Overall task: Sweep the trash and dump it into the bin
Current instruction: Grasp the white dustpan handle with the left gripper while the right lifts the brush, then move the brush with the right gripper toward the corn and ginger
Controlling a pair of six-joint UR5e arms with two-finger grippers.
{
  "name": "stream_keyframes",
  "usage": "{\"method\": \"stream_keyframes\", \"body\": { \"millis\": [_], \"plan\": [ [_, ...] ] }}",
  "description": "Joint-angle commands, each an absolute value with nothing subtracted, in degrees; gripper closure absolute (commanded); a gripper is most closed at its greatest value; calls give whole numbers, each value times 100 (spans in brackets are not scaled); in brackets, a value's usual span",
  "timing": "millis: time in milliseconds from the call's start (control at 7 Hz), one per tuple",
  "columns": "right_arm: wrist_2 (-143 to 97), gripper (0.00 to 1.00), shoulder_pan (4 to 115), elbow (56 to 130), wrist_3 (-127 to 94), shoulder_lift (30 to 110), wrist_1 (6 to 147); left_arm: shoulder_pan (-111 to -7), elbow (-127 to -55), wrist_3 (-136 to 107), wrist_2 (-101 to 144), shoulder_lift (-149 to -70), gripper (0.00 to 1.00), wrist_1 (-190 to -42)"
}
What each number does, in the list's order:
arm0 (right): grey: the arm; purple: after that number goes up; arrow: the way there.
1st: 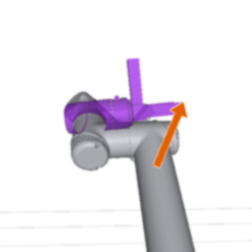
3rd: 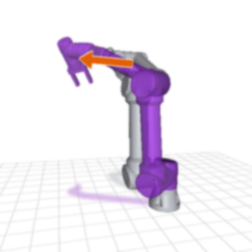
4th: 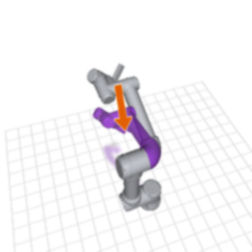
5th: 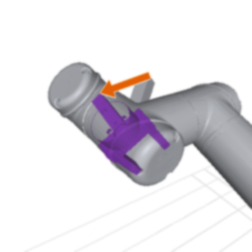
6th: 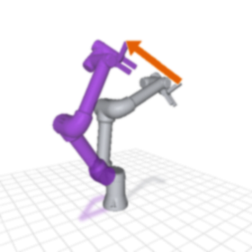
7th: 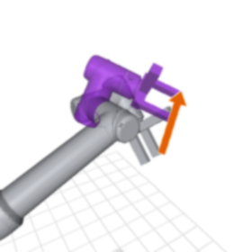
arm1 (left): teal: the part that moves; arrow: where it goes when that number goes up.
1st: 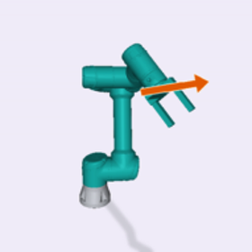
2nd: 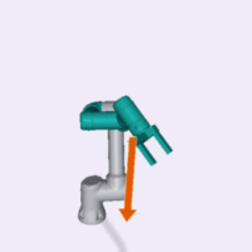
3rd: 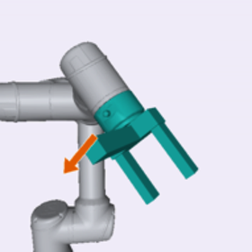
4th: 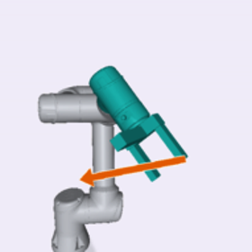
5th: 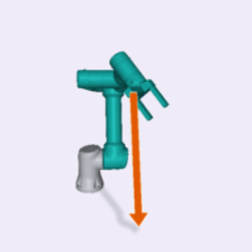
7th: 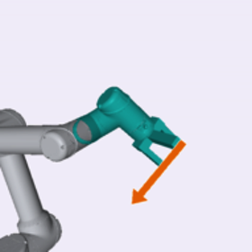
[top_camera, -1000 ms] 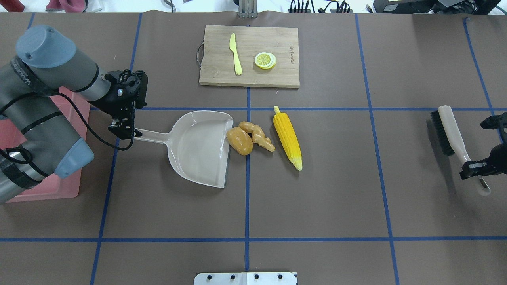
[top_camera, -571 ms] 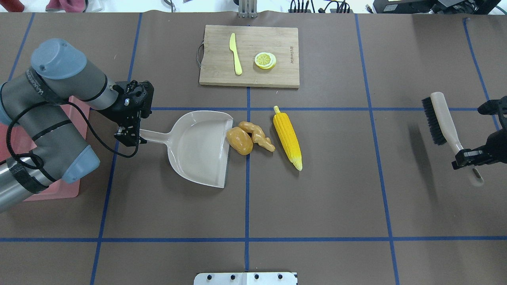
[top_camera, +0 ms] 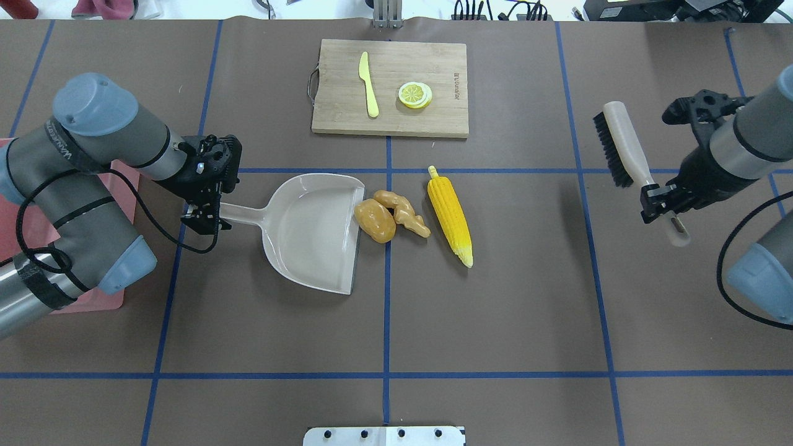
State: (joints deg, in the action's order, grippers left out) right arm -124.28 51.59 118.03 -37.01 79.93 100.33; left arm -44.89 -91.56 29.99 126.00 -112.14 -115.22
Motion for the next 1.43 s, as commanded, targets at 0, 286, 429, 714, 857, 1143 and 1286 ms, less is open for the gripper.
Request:
{"method": "stream_keyframes", "body": {
  "millis": [0, 286, 429, 714, 857, 1143, 1286],
  "plan": [
    [-11466, 100, 4128, 11830, -3587, 6990, 11386, -4474, -9149, 2980, 12586, -11206, 3, -11566],
    [-11084, 100, 3473, 11979, -3665, 6909, 11880, -4334, -9141, 2717, 12472, -11206, 3, -11566],
    [-10970, 100, 3446, 11953, -3665, 6873, 11987, -4324, -9149, 2716, 12428, -11206, 3, -11566],
    [-10654, 100, 3079, 11613, -4162, 6602, 11962, -4324, -9176, 2681, 12428, -11223, 3, -11566],
    [-10635, 100, 2911, 11506, -4462, 6505, 11936, -4307, -9141, 2689, 12428, -11224, 3, -11566],
    [-10434, 100, 2805, 11033, -4709, 6172, 11874, -4254, -9140, 2681, 12393, -11215, 3, -11575],
    [-10415, 100, 2673, 10734, -4928, 6022, 11543, -4245, -9123, 2681, 12393, -11197, 3, -11566]
  ]
}}
